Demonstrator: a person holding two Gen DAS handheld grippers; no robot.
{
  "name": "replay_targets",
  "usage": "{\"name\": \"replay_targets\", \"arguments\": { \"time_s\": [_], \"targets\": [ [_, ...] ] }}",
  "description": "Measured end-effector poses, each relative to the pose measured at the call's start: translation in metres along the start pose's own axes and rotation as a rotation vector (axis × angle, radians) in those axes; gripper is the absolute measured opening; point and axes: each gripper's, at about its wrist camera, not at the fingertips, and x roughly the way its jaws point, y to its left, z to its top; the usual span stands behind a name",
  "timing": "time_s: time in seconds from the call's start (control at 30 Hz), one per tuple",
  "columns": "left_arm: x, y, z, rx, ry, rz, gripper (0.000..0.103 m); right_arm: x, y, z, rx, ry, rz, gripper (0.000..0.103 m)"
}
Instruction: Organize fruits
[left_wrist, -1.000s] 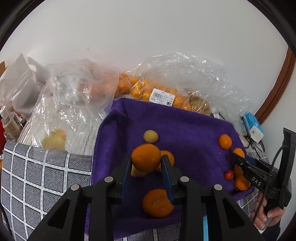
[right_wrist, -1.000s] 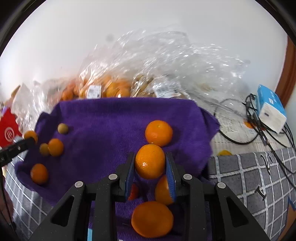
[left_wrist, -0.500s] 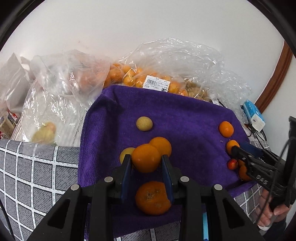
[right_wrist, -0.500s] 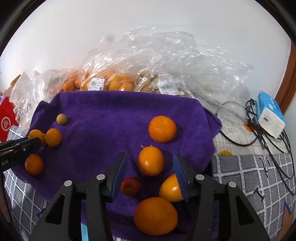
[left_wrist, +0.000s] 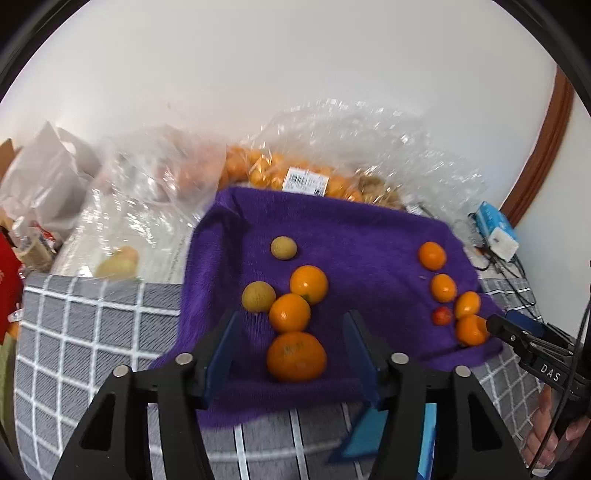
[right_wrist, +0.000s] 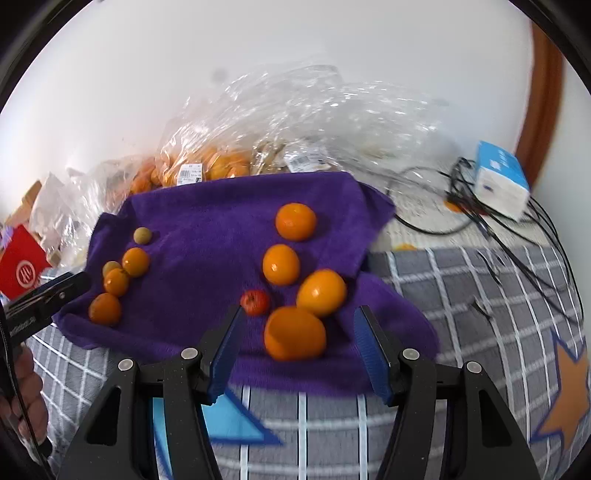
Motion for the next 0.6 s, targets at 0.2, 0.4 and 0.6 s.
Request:
{"name": "replay_targets", "arguments": {
  "time_s": [0.2,0.4,0.6],
  "targets": [
    [-0.050,-0.012,-0.024,0.012,-0.075,0.050,0.067,-0.050,-0.011,-0.016,0.033,-0.031,-0.056,0.074],
    [-0.100,-0.029,-0.048,0.020,-0.127,0.045,0.070,-0.109,-0.016,-0.041,0.041,-0.128,-0.064,0.091],
    [-0.155,-0.044,-0.069,0.030,-0.218,0.050,0.084,-0.161,0.002,-0.071,-0.044,-0.231,-0.096,0.103]
  ]
}}
